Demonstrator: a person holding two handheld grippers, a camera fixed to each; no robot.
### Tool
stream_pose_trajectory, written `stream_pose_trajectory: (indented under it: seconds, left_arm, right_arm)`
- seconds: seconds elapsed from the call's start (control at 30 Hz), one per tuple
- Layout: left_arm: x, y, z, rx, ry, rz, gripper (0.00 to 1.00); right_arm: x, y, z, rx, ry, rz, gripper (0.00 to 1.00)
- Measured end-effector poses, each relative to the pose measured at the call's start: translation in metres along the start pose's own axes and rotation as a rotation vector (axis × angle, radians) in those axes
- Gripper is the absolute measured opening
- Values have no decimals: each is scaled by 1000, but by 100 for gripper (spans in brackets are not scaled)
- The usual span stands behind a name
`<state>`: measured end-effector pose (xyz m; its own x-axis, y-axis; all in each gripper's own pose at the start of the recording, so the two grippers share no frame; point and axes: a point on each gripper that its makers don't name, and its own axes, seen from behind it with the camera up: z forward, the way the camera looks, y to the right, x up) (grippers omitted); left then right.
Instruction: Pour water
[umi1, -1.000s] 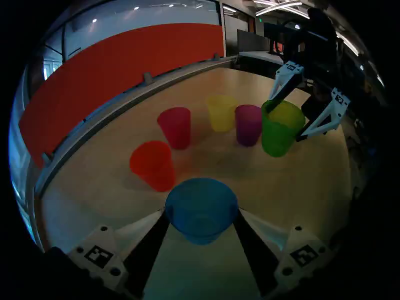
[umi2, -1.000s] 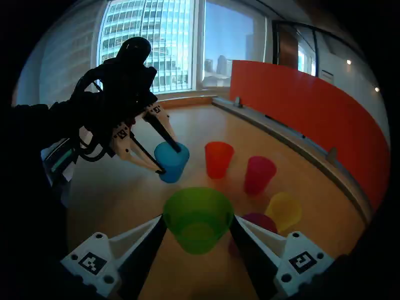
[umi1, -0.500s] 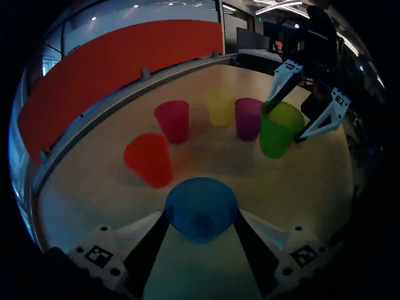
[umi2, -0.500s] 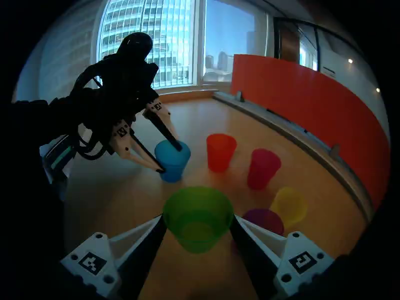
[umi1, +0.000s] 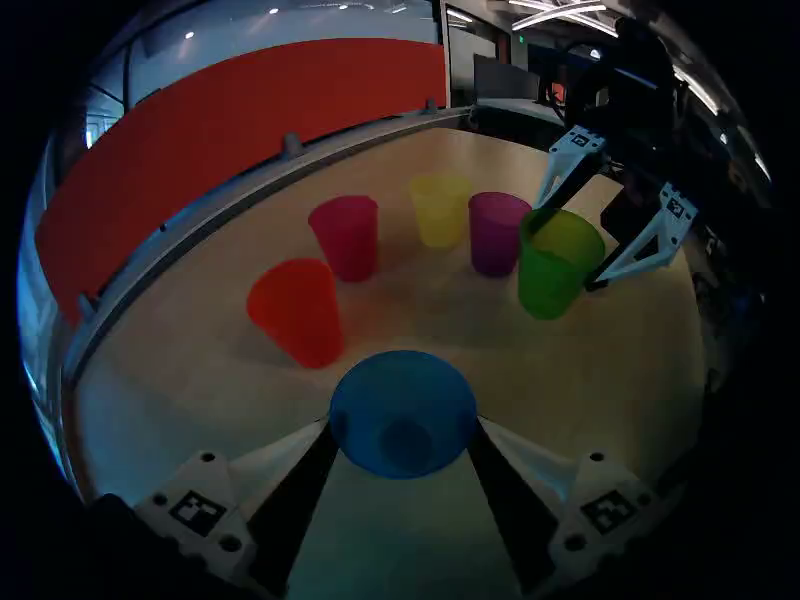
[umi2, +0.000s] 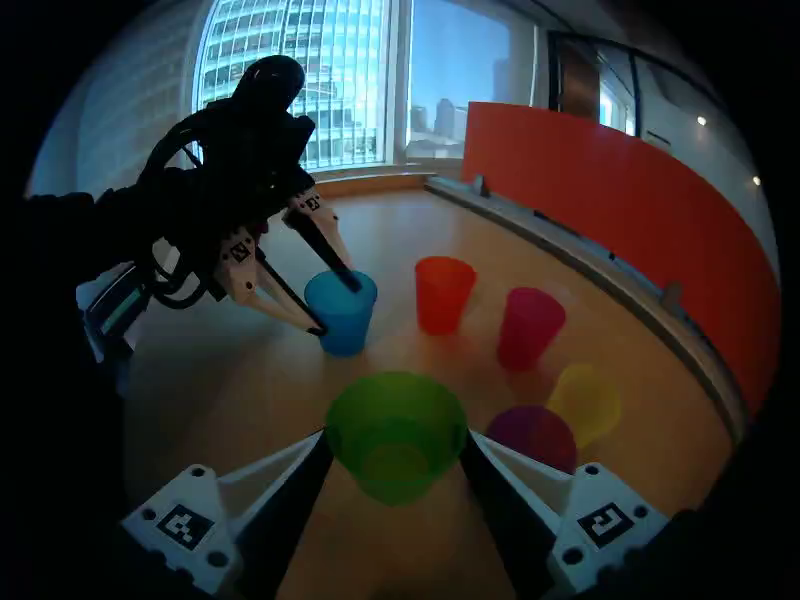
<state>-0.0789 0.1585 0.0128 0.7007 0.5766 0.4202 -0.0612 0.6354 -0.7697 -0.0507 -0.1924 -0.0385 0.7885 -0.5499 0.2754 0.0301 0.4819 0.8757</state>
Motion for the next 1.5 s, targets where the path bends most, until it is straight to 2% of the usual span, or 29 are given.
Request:
stream_pose_trajectory:
  seconds: [0.8, 1.5]
  left_arm:
    - [-12, 5, -1, -1, -32, 1, 87]
    - [-24, 7, -4, 7, -66, 8, 87]
  right_arm:
    - [-24, -4, 9, -15, -24, 16, 91]
    - [-32, -3, 6, -15, -21, 52, 92]
